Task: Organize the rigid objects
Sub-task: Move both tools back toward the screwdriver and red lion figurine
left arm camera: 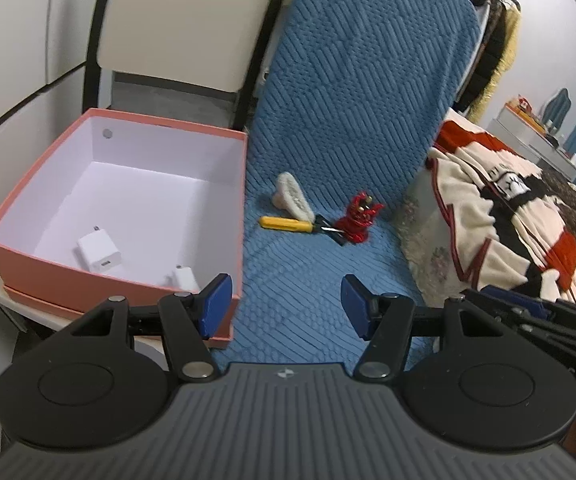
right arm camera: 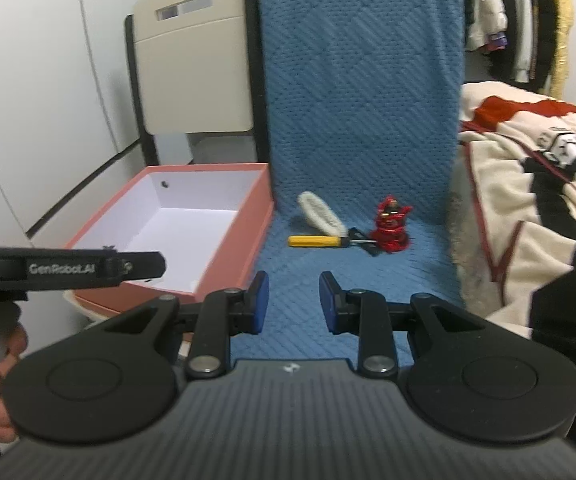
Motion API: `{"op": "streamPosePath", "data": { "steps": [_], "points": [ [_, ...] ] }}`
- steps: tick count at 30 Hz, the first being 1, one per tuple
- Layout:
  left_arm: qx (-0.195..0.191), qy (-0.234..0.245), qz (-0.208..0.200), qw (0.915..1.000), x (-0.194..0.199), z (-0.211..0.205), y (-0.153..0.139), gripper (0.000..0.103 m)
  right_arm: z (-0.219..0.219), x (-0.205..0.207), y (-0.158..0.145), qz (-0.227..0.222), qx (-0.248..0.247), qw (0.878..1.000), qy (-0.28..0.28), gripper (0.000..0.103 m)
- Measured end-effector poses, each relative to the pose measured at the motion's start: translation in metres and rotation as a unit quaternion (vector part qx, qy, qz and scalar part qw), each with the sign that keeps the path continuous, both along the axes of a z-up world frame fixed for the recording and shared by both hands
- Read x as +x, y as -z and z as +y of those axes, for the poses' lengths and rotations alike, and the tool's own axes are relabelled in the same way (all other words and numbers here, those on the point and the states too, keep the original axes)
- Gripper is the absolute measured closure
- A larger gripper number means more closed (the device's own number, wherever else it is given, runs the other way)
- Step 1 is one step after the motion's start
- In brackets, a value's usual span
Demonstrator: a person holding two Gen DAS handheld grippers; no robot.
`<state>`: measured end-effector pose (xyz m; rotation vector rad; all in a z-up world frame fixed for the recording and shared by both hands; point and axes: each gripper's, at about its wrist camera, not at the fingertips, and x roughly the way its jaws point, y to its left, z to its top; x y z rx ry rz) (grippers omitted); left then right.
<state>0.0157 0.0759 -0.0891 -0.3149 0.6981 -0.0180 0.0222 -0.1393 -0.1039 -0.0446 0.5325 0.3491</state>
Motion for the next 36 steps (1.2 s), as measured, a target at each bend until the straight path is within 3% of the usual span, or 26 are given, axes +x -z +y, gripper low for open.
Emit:
{"op": "streamPosePath", "data": {
  "steps": [10,19,29,36],
  "points": [
    [0.004,0.028,-0.002,0.9996,-0.009,-0.049,0.016,0.037,-0.044,-0.016,0.013,0.009,-0.004,0.999,0.03,0.072],
    [0.014,0.057,0.014,0.9982,0.011,-0.084,0.03,0.037,-0.08,-0.007,0.036,0.018,0.014,0.998,0.065,0.072],
    [0.037,0.068,0.028,0.9966,0.088,-0.1,0.063,0.035,-0.088,0.048,0.07,0.029,0.026,0.995,0.091,0.072],
    [0.026,0.092,0.034,0.9949,0.155,-0.103,0.089,0.035,-0.087,0.092,0.077,0.024,0.047,0.992,0.114,0.072]
  ]
}}
